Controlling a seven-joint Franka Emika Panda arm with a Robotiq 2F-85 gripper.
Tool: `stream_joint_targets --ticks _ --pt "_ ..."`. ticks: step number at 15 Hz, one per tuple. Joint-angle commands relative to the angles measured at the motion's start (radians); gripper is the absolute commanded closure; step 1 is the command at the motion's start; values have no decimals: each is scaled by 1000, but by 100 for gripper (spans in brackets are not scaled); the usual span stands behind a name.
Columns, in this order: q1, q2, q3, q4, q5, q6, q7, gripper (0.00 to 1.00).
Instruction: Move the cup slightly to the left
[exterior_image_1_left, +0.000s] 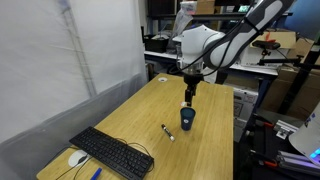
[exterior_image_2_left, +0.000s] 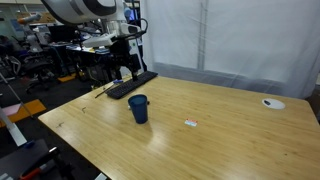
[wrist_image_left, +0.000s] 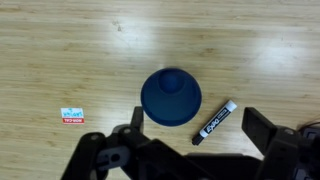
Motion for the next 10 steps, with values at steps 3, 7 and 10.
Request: stream_joint_targets --ticks 3,7,10 --pt "-27 -125 9 -83 5 -46 36 0" --pt "-43 -187 11 -135 9 -60 49 0" --pt "-50 -231 14 -170 12 -64 51 0"
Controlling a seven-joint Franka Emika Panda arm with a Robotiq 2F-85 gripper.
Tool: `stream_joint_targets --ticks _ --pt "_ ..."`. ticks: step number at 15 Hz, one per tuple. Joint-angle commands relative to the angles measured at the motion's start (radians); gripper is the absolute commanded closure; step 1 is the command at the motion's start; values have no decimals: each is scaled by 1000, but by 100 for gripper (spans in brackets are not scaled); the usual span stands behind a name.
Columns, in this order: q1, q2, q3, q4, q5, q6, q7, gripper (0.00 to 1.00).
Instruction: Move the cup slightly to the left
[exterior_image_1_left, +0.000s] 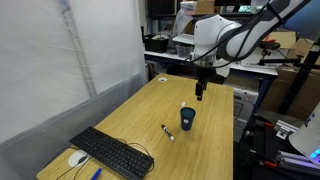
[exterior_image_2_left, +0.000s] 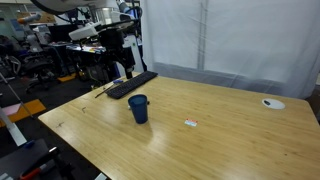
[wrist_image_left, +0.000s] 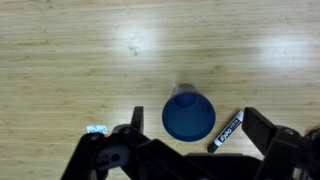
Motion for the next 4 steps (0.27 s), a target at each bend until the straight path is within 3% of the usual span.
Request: stream_joint_targets --ticks 1,4 --pt "-18 -71 15 -48 12 -27 12 0" --pt "-22 -116 18 -84 14 -27 17 0"
